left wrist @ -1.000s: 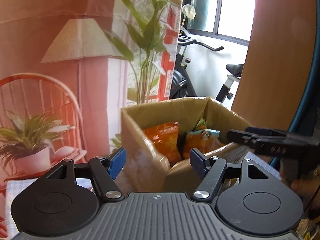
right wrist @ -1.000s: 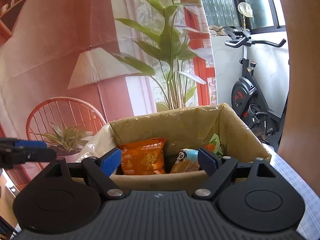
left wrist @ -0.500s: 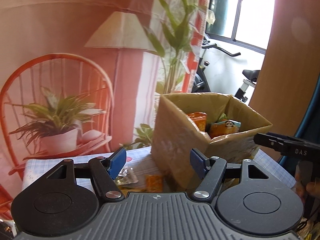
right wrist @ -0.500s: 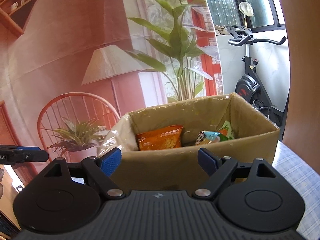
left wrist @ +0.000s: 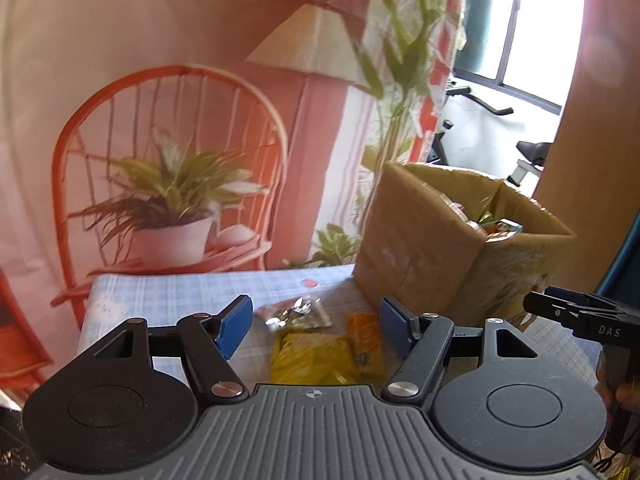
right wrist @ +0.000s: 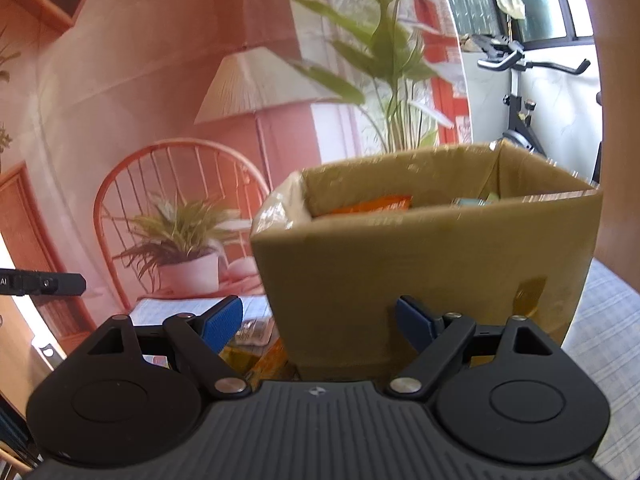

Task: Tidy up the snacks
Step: 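Move both tools back over the remaining snack pile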

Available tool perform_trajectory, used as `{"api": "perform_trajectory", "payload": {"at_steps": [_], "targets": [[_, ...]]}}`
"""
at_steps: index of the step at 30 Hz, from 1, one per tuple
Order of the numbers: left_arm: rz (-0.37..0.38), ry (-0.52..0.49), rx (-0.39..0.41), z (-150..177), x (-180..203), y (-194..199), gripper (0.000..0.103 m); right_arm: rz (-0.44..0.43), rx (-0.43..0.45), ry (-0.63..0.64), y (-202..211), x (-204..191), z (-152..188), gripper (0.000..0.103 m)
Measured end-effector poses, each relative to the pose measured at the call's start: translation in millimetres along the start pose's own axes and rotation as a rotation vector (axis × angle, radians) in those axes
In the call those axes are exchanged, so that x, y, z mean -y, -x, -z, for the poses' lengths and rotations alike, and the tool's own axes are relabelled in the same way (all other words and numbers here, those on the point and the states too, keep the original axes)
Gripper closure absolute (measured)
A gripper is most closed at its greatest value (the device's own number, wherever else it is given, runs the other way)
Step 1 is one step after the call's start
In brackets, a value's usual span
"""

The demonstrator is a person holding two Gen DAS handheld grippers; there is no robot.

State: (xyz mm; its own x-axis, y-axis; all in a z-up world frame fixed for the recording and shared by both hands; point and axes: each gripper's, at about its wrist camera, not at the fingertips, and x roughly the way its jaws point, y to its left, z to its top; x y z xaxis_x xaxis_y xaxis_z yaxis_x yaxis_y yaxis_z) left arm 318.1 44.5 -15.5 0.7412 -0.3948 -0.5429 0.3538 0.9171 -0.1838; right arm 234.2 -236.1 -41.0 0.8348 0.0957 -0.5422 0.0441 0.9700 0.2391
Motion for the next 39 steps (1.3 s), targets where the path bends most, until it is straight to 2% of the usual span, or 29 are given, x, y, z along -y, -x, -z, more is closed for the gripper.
{"api": "perform_trajectory", "payload": {"at_steps": [15,24,31,35,39], "targets": [[-0.099,0.071,-0.089,33,-50,-11,0.029,-0.012,-0.134,-0.051,-29,3,56,0.017],[-0.075,0.085,-0.162,57,-60,-36,0.026,-0.032,-0.178,-0.029,-47,-9,64,0.017],[-0.014,0.076,-0.171,50,-44,-62,0.024,-0.030,-0.200,-0.027,-59,-12,67,0.017],[-0.002,0.061,-0.180,50,-31,-74,0.024,-0.025,-0.206,-0.037,-61,-8,68,0.017],[-0.011,0.060,-0.194,54,-34,-73,0.024,-0.031,-0.211,-0.039,-65,-8,67,0.017]]}}
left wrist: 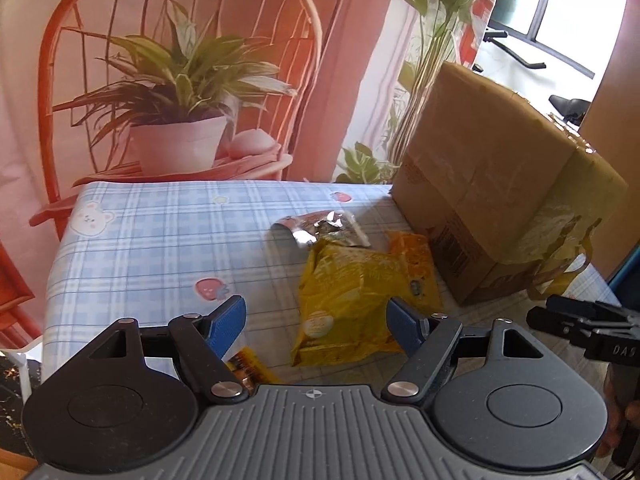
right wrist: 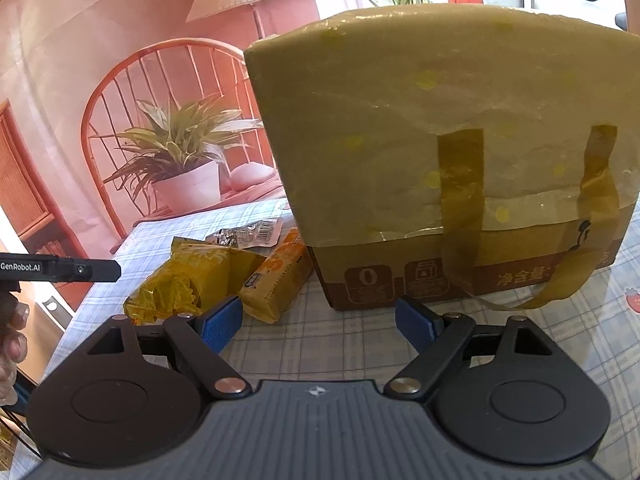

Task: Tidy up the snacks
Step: 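Move both tools back over the remaining snack pile, then grasp the small yellow candy packet with the left tool while the right tool grasps the yellow corn chip bag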

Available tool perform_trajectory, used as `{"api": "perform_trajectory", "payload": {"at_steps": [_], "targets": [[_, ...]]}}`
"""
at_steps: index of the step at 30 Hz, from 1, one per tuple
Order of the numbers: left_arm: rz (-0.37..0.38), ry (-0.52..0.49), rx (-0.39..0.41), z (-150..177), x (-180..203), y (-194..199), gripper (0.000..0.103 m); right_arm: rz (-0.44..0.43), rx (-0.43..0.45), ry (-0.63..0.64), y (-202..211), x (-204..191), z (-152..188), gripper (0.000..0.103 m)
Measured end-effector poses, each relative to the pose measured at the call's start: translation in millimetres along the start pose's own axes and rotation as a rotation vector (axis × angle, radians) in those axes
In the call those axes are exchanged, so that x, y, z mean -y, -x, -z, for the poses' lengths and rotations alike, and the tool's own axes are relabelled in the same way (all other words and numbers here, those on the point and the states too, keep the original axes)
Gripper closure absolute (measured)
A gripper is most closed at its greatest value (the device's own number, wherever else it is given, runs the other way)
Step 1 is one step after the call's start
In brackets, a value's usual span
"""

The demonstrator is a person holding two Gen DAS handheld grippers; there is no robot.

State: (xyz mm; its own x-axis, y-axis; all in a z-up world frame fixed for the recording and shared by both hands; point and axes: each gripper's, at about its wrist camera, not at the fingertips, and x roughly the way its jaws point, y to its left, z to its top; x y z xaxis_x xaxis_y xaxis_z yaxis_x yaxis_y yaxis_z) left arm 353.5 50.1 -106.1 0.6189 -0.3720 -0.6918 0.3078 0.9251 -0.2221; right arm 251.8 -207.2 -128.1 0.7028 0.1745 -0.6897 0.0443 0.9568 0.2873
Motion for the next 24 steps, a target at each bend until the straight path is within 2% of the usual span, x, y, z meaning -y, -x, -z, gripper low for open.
{"api": "perform_trajectory", "payload": {"at_steps": [8,15,21,24], "targets": [[-0.054,0.019,-0.013,11,-34,17,0.024,-0.082,-0.020,0.038,-23,-33,-12,0.017],[-0.087,0.056,0.026,18,-58,35,0.024,-0.169,-0.084,0.080,-72,-86,-25,0.013],[-0.100,0.114,0.056,26,-79,43,0.024,-0.145,-0.128,0.046,-113,-105,-32,0.008],[-0.101,0.145,0.067,29,-85,45,0.024,-0.092,-0.158,0.047,-133,-113,-33,0.007]]}}
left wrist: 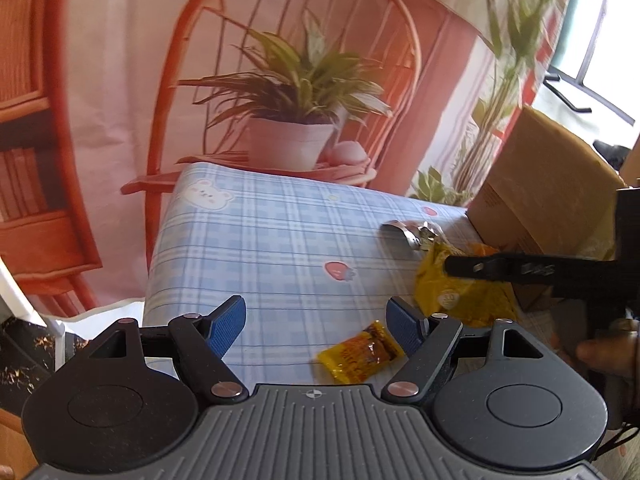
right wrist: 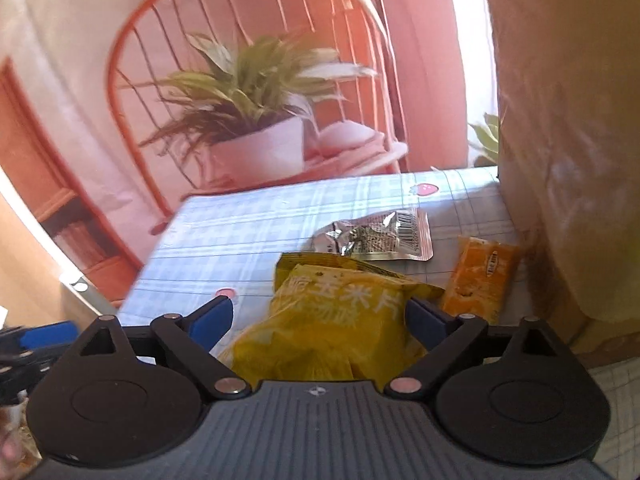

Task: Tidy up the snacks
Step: 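Grasp the small yellow candy packet with the left tool while the right tool grasps the yellow corn chip bag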

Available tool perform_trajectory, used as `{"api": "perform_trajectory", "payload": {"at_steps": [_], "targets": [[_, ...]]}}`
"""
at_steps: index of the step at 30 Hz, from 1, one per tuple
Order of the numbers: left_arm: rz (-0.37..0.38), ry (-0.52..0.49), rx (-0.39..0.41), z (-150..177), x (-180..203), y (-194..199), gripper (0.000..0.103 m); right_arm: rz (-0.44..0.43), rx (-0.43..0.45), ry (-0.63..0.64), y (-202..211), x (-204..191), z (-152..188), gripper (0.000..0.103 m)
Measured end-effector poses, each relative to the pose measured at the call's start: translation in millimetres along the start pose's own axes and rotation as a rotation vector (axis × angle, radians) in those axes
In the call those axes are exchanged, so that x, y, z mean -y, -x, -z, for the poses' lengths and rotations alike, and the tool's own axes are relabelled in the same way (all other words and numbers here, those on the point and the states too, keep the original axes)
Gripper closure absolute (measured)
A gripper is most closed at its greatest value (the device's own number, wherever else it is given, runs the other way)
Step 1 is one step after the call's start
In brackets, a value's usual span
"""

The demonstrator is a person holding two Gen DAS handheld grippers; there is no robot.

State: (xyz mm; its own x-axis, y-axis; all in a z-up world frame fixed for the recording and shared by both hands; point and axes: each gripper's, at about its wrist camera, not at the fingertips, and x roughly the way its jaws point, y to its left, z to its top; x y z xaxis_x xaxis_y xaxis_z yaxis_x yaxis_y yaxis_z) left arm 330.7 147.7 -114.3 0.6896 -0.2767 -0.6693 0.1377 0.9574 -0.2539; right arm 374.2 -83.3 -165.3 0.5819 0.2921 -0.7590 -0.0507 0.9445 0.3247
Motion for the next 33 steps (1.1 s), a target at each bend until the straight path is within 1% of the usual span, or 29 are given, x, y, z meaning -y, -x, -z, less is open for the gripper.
{"api": "perform_trajectory", "payload": {"at_steps": [2,4,6,7,8,10,13,16,18,19,23,26,29,30,32,33], "targets": [[0.000,0.011,0.002,2,-3,0,0.024,0.039,-0.031,0.036,-14,-6,-1,0.007],[0.002,0.016,0.001,4,-4,1,0.024,0.059,-0.050,0.059,-22,-10,1,0.006],[0.006,0.015,-0.002,8,-5,1,0.024,0.067,-0.049,0.068,-20,-11,4,0.013],[0.009,0.016,-0.007,10,-4,2,0.024,0.072,-0.044,0.081,-17,-12,6,0.020],[0.009,0.014,-0.013,12,-4,2,0.024,0.066,-0.047,0.093,-15,-13,8,0.021],[0.013,0.006,-0.026,16,-2,-1,0.024,0.043,-0.046,0.091,-6,-11,12,0.023],[0.020,-0.015,-0.046,21,4,-6,0.024,0.010,-0.040,0.081,11,-7,23,0.024],[0.040,-0.046,-0.065,24,12,-13,0.024,-0.013,-0.034,0.112,30,-4,37,0.025],[0.054,-0.074,-0.076,25,18,-18,0.024,-0.010,-0.032,0.135,42,1,47,0.025],[0.040,-0.097,-0.093,25,22,-21,0.024,-0.014,-0.034,0.134,48,5,51,0.025],[0.018,-0.176,-0.100,27,35,-35,0.026,-0.027,-0.035,0.141,70,15,64,0.025],[0.015,-0.216,-0.102,27,41,-43,0.030,-0.013,-0.032,0.143,84,24,72,0.025],[0.005,-0.238,-0.123,25,44,-53,0.039,0.004,-0.032,0.100,95,39,78,0.025],[-0.001,-0.239,-0.132,24,44,-57,0.044,0.008,-0.029,0.080,98,45,80,0.025],[0.004,-0.241,-0.138,24,45,-60,0.046,0.021,-0.021,0.057,104,53,83,0.025],[0.006,-0.243,-0.139,24,46,-61,0.049,0.028,-0.016,0.049,106,57,84,0.025]]}}
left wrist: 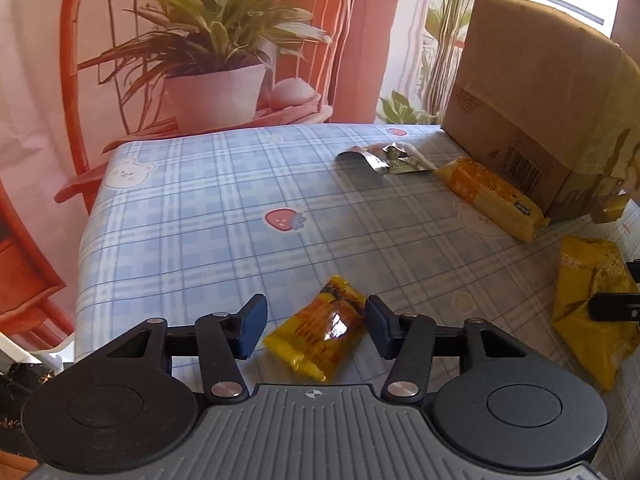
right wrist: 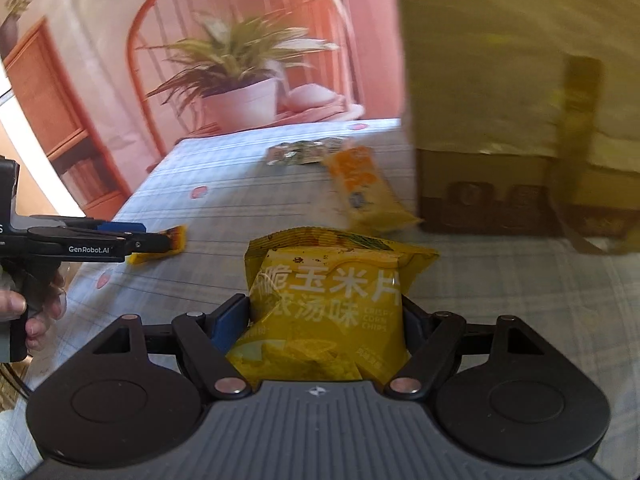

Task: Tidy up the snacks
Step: 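Grasp the small yellow candy packet with the left tool while the right tool grasps the yellow corn chip bag, then lift both snacks and carry them over the cardboard box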

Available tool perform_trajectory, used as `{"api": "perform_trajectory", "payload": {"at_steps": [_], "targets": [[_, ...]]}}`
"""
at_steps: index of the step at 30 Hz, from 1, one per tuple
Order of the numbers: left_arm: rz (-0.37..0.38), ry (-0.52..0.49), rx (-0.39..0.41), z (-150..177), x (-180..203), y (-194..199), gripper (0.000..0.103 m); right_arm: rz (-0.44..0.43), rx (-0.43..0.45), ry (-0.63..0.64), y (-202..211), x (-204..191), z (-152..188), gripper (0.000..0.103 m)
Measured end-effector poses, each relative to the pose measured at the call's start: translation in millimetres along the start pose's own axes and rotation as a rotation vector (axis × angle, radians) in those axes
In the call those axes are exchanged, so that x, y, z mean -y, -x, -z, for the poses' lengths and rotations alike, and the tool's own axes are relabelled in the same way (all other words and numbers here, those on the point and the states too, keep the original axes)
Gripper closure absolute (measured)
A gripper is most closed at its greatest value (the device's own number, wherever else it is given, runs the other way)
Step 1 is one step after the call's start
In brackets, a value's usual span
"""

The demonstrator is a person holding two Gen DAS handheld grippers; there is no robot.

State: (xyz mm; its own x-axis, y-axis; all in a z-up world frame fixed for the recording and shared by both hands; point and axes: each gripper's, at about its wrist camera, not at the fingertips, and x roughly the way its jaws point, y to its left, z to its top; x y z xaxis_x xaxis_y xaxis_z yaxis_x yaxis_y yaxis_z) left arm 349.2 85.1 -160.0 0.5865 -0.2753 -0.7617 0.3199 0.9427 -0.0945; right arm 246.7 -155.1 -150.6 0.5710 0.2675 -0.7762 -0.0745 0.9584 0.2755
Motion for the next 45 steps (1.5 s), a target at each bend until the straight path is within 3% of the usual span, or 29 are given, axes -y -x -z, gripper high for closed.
{"api": "perform_trajectory", "payload": {"at_steps": [14,24,28,38,45], "targets": [[-0.043,-0.110,-0.025,19,35,9,0.051,0.017,0.059,-0.108,18,37,9,0.025],[-0.105,-0.005,0.017,14,35,3,0.052,0.007,0.074,-0.120,24,39,16,0.025],[-0.139,0.049,0.029,16,34,6,0.067,0.006,0.078,-0.131,25,41,16,0.025],[-0.179,0.142,-0.020,31,59,22,0.068,0.002,0.093,-0.136,27,42,20,0.024],[-0.168,0.193,-0.002,40,58,29,0.068,-0.002,0.098,-0.137,28,41,22,0.024]]}}
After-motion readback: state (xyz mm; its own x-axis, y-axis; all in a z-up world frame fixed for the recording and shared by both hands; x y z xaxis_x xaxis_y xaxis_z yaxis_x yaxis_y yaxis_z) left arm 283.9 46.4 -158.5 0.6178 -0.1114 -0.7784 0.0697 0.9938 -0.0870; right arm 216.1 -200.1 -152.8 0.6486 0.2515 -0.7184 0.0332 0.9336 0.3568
